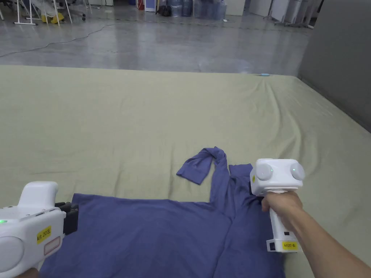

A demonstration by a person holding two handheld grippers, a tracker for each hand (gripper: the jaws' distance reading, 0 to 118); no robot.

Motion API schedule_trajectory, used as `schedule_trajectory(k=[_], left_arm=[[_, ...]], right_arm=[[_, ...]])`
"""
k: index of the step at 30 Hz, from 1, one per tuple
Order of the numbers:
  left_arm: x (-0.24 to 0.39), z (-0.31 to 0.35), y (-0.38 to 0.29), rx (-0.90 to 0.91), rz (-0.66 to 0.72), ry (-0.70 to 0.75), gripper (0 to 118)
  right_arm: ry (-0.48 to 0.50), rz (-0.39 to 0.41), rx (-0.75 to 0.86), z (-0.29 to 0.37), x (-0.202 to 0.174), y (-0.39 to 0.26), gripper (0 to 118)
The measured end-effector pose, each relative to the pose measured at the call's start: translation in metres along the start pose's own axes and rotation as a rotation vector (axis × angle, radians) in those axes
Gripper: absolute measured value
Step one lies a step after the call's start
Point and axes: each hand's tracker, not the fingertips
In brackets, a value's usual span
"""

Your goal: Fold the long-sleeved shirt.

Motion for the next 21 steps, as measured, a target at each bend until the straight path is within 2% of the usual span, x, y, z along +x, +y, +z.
schedule_trajectory(k=[2, 5, 6, 8, 9, 12, 13, 14, 15, 17, 19, 21], left_arm=[[-0.007, 0.005, 0.004, -0.003, 0.017, -0.009, 0], [-0.013, 0.020, 0.005, 0.016, 0.012, -0.005, 0], [-0.013, 0.024, 0.004, 0.023, 0.003, -0.001, 0], [-0.014, 0.032, 0.005, 0.031, -0.006, 0.002, 0], [-0.018, 0.037, 0.006, 0.039, -0.004, -0.004, 0], [-0.021, 0.051, 0.008, 0.058, 0.006, -0.014, 0], [-0.023, 0.056, 0.007, 0.065, 0.005, -0.018, 0], [-0.031, 0.055, 0.016, -0.038, 0.074, -0.060, 0], [-0.030, 0.059, 0.014, -0.021, 0.065, -0.059, 0], [-0.032, 0.064, 0.012, -0.015, 0.060, -0.069, 0], [-0.032, 0.064, 0.010, -0.017, 0.059, -0.072, 0], [-0.032, 0.065, 0.006, -0.022, 0.062, -0.077, 0]], right_arm=[[0.033, 0.006, 0.027, 0.014, 0.006, -0.002, 0], [0.118, -0.103, 0.120, 0.053, 0.033, 0.001, 0], [0.156, -0.117, 0.144, 0.068, 0.044, -0.002, 0], [0.133, -0.109, 0.147, 0.087, 0.063, -0.002, 0], [0.144, -0.098, 0.193, 0.100, 0.074, -0.009, 0], [0.146, -0.104, 0.199, 0.133, 0.094, -0.031, 0], [0.180, -0.105, 0.202, 0.143, 0.101, -0.044, 0], [0.223, -0.096, 0.199, 0.153, 0.104, -0.058, 0], [0.260, -0.102, 0.199, 0.165, 0.106, -0.074, 0], [0.424, -0.103, 0.210, 0.188, 0.100, -0.107, 0], [0.524, -0.057, 0.217, 0.205, 0.086, -0.137, 0], [0.545, 0.021, 0.208, 0.209, 0.063, -0.158, 0]])
